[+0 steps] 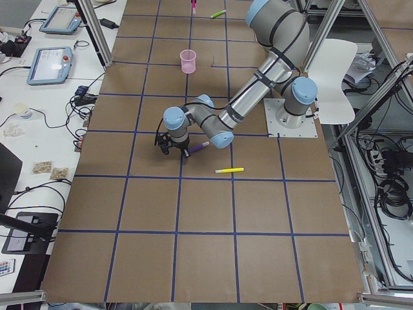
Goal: Insert purple and pink pens into pink cup
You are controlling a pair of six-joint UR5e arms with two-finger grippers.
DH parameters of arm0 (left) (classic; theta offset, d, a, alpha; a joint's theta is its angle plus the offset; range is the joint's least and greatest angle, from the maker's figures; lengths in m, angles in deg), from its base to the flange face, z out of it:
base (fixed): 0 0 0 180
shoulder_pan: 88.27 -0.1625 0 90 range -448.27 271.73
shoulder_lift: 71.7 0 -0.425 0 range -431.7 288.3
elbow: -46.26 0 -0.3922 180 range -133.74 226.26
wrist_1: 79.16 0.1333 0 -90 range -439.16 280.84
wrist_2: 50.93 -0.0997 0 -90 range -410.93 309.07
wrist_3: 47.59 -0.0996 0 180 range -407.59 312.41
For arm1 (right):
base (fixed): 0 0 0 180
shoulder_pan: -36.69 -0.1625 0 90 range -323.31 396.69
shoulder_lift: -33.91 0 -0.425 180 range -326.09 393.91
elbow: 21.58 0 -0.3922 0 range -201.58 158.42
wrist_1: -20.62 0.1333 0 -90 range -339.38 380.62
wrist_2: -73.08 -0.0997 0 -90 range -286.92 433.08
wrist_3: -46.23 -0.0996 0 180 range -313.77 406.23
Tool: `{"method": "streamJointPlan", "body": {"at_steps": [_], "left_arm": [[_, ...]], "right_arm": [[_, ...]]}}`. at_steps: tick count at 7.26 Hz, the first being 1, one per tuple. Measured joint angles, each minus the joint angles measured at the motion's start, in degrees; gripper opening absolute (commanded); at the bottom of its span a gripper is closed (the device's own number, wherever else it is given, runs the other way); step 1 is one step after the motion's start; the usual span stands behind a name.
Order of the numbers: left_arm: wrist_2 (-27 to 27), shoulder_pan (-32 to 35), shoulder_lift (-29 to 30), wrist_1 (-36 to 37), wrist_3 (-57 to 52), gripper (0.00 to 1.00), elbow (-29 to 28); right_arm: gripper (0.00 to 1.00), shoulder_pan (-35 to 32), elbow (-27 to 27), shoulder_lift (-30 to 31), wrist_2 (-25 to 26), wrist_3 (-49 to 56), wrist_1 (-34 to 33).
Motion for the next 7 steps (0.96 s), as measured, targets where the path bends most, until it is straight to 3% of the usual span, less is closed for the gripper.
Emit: {"method": "streamJointPlan", "body": {"at_steps": [3, 5, 7], "left_arm": [[0.20, 0.77, -2.04, -1.11, 1.35, 0.00, -0.77], [0.05, 2.99, -5.54, -3.03, 1.42, 0.00, -2.85], [-0.07, 5.25, -8.91, -5.21, 1.43, 0.00, -5.25]], "right_arm": [[0.17, -14.69, -0.30, -2.73, 2.31, -20.55, -8.07], [0.16, -23.95, -0.37, -6.13, 9.18, -30.29, -16.66], [0.17, -27.69, -0.40, -10.00, 15.24, -33.09, -21.46]]}}
